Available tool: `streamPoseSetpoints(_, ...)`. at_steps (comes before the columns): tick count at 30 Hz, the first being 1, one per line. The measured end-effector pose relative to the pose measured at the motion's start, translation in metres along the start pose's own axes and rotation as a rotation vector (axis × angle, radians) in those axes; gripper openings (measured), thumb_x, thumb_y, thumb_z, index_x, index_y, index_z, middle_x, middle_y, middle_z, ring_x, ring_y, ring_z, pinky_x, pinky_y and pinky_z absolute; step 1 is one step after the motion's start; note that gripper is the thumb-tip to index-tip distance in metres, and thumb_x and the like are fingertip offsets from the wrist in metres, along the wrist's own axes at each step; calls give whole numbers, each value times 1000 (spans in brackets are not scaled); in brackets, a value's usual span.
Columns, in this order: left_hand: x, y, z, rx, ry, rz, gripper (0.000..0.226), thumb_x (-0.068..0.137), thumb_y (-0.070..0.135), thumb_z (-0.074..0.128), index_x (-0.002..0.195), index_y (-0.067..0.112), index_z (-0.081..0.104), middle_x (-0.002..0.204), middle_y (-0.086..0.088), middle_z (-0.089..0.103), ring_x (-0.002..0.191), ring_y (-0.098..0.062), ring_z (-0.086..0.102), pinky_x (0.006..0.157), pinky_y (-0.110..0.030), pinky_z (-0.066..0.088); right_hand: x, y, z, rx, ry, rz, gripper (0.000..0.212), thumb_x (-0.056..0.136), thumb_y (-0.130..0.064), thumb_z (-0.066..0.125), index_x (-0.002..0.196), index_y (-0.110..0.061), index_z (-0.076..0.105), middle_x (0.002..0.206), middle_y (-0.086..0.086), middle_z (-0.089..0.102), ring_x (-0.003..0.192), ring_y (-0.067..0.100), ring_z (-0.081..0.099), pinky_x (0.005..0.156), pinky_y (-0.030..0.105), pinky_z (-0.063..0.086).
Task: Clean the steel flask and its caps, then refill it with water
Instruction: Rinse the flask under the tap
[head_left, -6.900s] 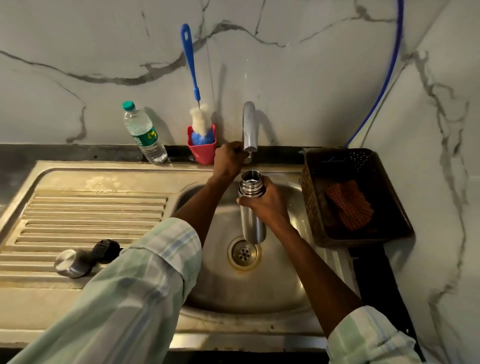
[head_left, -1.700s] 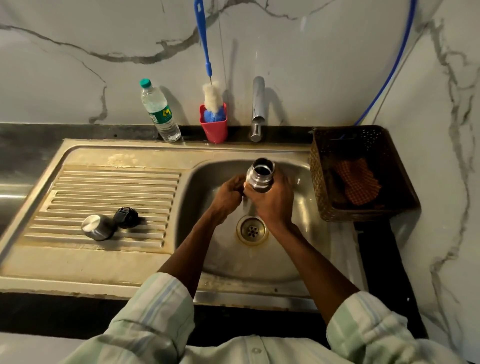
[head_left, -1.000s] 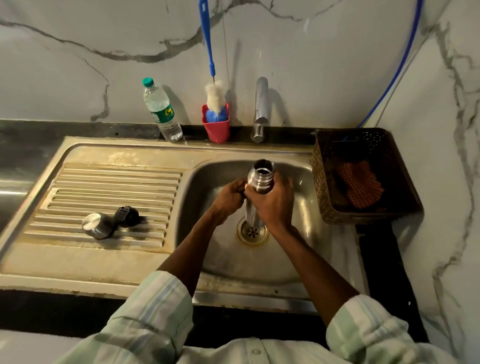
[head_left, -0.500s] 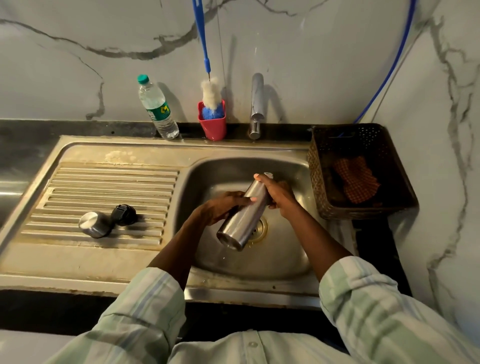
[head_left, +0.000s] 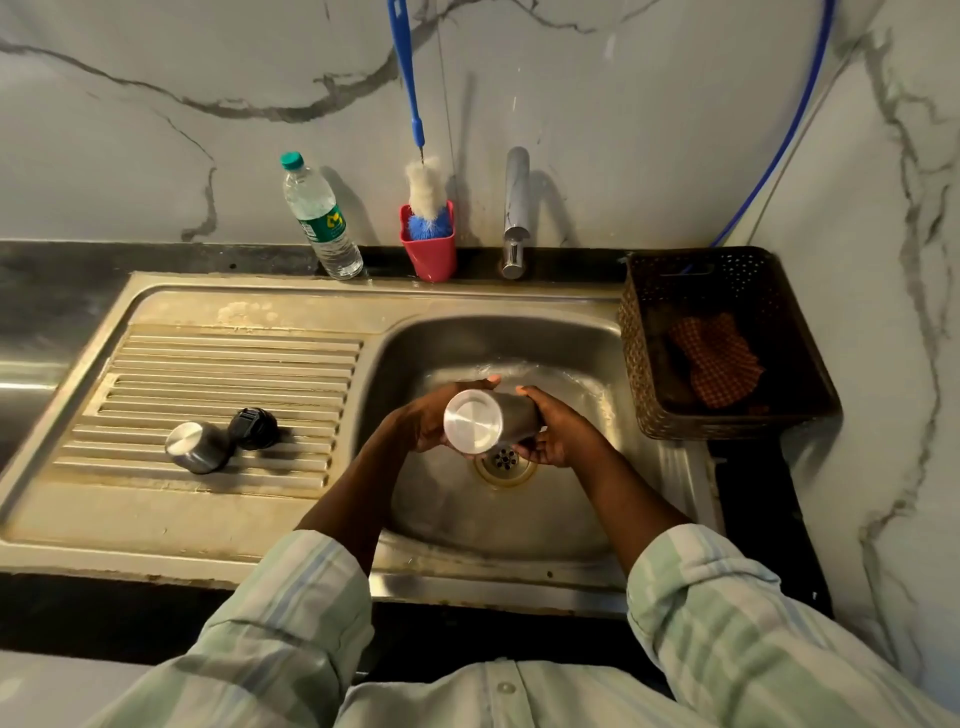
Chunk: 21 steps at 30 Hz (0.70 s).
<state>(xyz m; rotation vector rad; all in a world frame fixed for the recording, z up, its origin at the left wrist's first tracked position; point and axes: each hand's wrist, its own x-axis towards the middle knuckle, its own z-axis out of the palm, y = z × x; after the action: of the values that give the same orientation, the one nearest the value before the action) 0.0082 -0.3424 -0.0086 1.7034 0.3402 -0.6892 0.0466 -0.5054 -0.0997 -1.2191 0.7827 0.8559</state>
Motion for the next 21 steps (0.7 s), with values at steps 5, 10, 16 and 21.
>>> streamPoseSetpoints(5,44,-7,-16,-49,-137,-97,36,106,33,40,121,4,55,93,-24,68,58,-21,70,52,-28,59,11,8,5,319,-110,77,63,75,-45,76,122,-7,58,122,16,60,101,31,64,61,36,60)
streamPoseSetpoints(10,75,24,-23,1,185,-14,28,101,24,50,105,3,68,79,-12,71,63,-18,68,61,-29,56,18,-4,7,610,-85,189,55,84,-42,68,113,3,61,106,24,62,81,32,65,49,36,59)
streamPoseSetpoints(16,103,88,-24,-31,375,406,21,96,24,64,110,10,68,92,4,71,83,-4,69,74,-20,57,33,-21,8,896,-48,235,60,86,-41,68,129,0,56,118,26,52,77,36,63,42,39,56)
streamPoseSetpoints(21,118,118,-15,100,464,446,13,91,21,71,90,8,68,84,-1,69,63,-2,65,55,-12,51,36,-39,9,882,-37,204,52,89,-37,64,127,-1,57,109,28,53,78,37,61,39,39,54)
